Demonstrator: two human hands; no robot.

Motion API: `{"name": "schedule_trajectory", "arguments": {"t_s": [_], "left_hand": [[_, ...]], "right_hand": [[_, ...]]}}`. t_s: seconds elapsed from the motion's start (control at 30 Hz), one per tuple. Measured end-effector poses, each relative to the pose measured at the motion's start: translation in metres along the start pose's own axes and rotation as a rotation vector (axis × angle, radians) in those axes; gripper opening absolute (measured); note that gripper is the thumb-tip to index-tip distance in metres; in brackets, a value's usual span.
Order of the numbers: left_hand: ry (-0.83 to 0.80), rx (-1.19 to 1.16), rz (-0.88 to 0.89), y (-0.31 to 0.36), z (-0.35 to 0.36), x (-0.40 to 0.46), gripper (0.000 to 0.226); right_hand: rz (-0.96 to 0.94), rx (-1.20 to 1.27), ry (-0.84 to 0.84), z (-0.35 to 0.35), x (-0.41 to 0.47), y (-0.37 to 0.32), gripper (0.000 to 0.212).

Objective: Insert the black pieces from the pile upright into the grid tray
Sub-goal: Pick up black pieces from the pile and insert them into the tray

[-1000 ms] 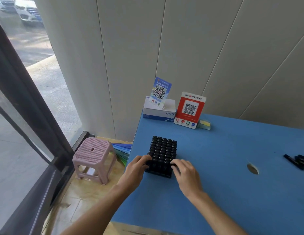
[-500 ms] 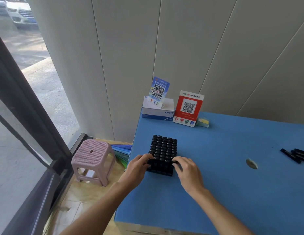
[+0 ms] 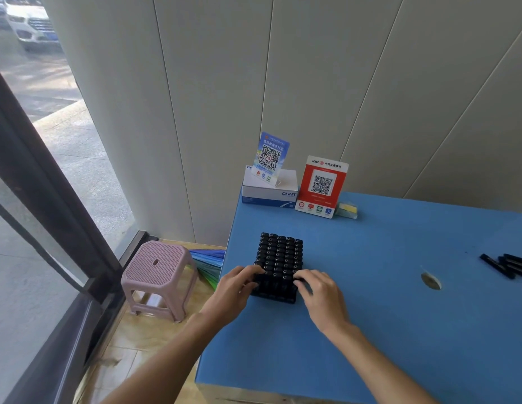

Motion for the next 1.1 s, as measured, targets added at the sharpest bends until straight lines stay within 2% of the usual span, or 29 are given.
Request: {"name": "schedule_trajectory", "arguments": {"t_s": [0.13,0.37,0.43,0.57,0.67,0.93,1.1], "left_hand": [[-0.027,0.002,-0.008,-0.005,0.001,0.001,0.036],[0.031,0.048,0.026,0.002,0.002,-0.005,0.036],[0.042,0.123,0.026,0.006,-0.002,-0.006,0.033],[0.140,0.430,0.068,0.026,-0.013,0.007,0.041],[0.175,0.488,0.092,0.046,-0.010,0.021,0.045],[0.156,0.492,0.152,0.109,0.040,0.040,0.040],[0.129,0.499,0.098,0.165,0.091,0.042,0.043]], "right_hand": [[-0.012,0.012,0.003,0.000,0.001,0.000,0.010],[-0.010,-0.004,0.004,0.000,0.000,0.000,0.013],[-0.029,-0.027,-0.001,-0.003,0.000,-0.003,0.017],[-0.098,-0.112,0.001,-0.018,0.008,-0.007,0.030],[-0.117,-0.189,0.000,-0.031,0.012,-0.001,0.036],[-0.044,-0.234,0.016,-0.087,-0.008,0.065,0.042],[0.001,-0.224,-0.022,-0.135,-0.037,0.133,0.044]]}}
Point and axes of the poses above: each hand's wrist, its own x-axis towards the middle knuckle, its own z-axis out of the palm, y = z × x, the point moved 8 cm from there along x, towards the middle knuckle, and after that the axes turned 4 degrees about -x, right-handed, at the moved point
